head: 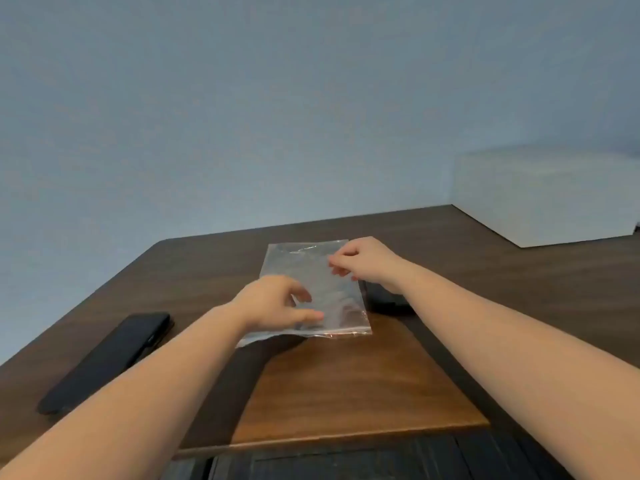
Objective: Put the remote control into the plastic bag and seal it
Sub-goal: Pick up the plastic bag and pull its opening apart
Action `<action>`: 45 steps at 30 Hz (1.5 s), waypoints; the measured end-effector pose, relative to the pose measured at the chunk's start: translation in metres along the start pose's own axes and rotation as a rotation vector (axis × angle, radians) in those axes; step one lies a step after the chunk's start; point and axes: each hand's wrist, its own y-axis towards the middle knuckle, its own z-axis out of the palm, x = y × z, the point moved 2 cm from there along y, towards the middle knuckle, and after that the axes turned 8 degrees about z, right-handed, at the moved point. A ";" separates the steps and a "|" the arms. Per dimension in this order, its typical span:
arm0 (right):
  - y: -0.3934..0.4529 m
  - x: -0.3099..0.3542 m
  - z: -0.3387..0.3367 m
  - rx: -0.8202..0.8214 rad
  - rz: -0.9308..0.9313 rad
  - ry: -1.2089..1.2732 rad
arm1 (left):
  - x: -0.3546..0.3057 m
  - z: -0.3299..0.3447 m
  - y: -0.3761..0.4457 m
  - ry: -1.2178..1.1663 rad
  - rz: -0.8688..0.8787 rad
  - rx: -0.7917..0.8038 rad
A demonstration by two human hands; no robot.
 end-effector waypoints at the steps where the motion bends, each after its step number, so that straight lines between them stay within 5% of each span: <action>1: -0.006 -0.001 0.001 0.005 0.011 -0.004 | -0.004 0.003 -0.006 -0.002 -0.002 0.042; 10: -0.021 0.001 0.007 0.005 0.010 -0.010 | 0.002 0.028 -0.005 0.092 0.011 -0.188; 19: 0.004 0.006 0.019 -0.076 -0.014 0.155 | 0.017 0.032 0.035 -0.341 -0.266 -0.491; 29: 0.021 -0.011 0.035 -0.030 0.048 -0.065 | 0.018 0.040 0.054 -0.655 -0.263 -0.559; 45: 0.020 -0.014 0.030 -0.199 0.008 0.001 | 0.012 0.031 0.055 -0.573 -0.149 -0.518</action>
